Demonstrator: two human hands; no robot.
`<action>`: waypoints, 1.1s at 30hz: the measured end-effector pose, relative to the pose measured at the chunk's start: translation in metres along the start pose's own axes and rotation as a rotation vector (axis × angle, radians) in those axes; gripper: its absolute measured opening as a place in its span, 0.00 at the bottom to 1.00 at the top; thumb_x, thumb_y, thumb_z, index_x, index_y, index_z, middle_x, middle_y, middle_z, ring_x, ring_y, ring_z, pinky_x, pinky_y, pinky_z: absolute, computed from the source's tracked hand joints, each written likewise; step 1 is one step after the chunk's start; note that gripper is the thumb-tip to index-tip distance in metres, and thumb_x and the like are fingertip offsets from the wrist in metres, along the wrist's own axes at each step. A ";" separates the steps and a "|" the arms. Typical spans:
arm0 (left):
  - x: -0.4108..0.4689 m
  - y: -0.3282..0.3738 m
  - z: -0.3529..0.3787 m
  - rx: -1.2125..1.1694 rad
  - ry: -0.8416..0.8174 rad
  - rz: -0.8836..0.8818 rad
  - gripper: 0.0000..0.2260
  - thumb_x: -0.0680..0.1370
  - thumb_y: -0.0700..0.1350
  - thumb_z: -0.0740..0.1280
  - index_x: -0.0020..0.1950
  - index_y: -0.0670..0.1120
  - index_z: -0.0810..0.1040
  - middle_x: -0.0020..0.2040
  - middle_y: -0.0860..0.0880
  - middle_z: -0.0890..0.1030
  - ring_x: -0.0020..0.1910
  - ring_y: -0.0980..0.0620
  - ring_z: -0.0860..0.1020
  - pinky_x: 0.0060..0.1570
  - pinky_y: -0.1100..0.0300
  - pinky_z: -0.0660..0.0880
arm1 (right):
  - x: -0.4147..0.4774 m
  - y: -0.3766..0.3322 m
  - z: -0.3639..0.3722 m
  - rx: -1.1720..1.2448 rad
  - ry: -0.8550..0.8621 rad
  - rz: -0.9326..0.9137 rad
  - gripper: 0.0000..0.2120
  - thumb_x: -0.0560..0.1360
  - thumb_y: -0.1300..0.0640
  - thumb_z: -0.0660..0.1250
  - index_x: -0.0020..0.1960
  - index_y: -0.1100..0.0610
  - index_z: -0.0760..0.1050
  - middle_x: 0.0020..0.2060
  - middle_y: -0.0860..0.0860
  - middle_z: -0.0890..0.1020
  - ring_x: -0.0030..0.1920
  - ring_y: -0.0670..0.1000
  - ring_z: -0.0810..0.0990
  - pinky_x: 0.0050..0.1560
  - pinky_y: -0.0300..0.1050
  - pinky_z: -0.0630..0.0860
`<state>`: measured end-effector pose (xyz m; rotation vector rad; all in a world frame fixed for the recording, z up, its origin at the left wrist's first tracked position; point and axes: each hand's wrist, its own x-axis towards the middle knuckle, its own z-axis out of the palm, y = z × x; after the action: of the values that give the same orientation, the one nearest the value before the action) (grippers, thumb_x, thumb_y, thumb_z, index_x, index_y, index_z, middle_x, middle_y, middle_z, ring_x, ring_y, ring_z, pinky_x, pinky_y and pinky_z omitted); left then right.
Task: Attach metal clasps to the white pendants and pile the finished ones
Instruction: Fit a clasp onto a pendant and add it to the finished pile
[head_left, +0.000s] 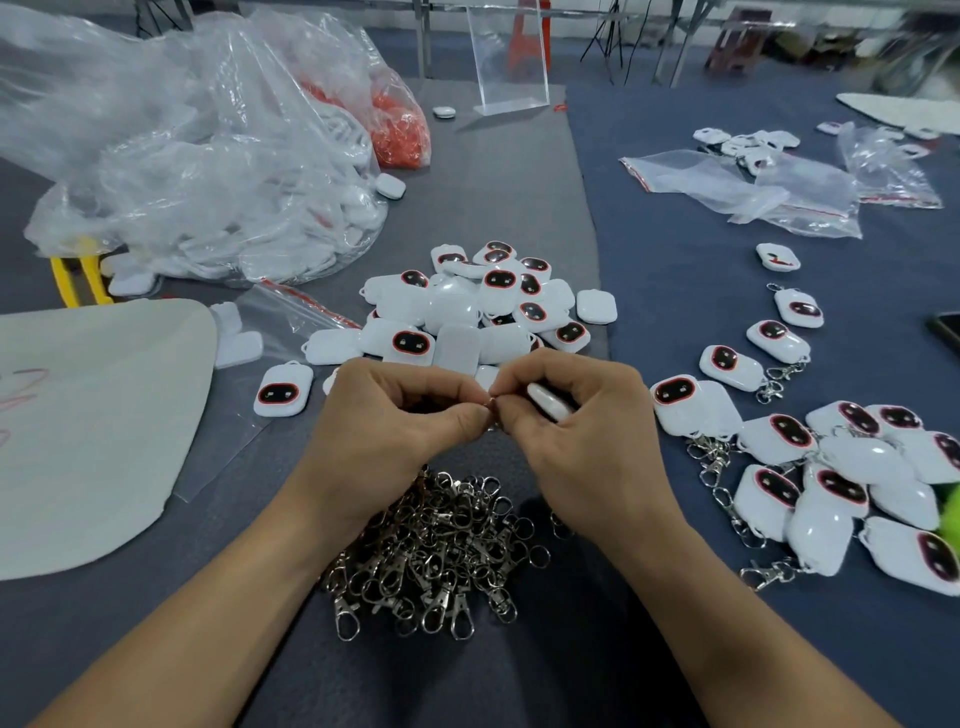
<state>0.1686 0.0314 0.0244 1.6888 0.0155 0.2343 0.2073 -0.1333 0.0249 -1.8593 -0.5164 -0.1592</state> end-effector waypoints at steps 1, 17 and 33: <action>0.001 0.000 -0.002 0.004 -0.009 -0.010 0.05 0.67 0.40 0.76 0.40 0.48 0.88 0.38 0.47 0.87 0.38 0.54 0.83 0.41 0.64 0.78 | 0.000 0.000 0.001 0.010 -0.011 0.001 0.10 0.72 0.66 0.75 0.40 0.51 0.84 0.34 0.44 0.84 0.38 0.47 0.83 0.39 0.46 0.80; 0.005 0.002 -0.008 0.107 -0.042 -0.004 0.09 0.68 0.30 0.78 0.39 0.44 0.88 0.35 0.47 0.86 0.34 0.55 0.81 0.37 0.65 0.76 | 0.003 0.007 0.000 0.057 -0.099 0.039 0.12 0.73 0.67 0.74 0.40 0.51 0.83 0.34 0.43 0.83 0.35 0.42 0.80 0.37 0.35 0.74; 0.001 -0.001 -0.009 0.421 -0.040 0.144 0.06 0.63 0.44 0.74 0.35 0.55 0.86 0.28 0.57 0.81 0.26 0.63 0.73 0.29 0.71 0.69 | 0.005 0.009 0.002 0.135 -0.255 0.228 0.11 0.72 0.67 0.71 0.40 0.51 0.84 0.30 0.51 0.82 0.29 0.44 0.75 0.30 0.38 0.73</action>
<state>0.1687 0.0401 0.0249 2.1165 -0.0927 0.3215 0.2154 -0.1327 0.0178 -1.8000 -0.4717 0.2626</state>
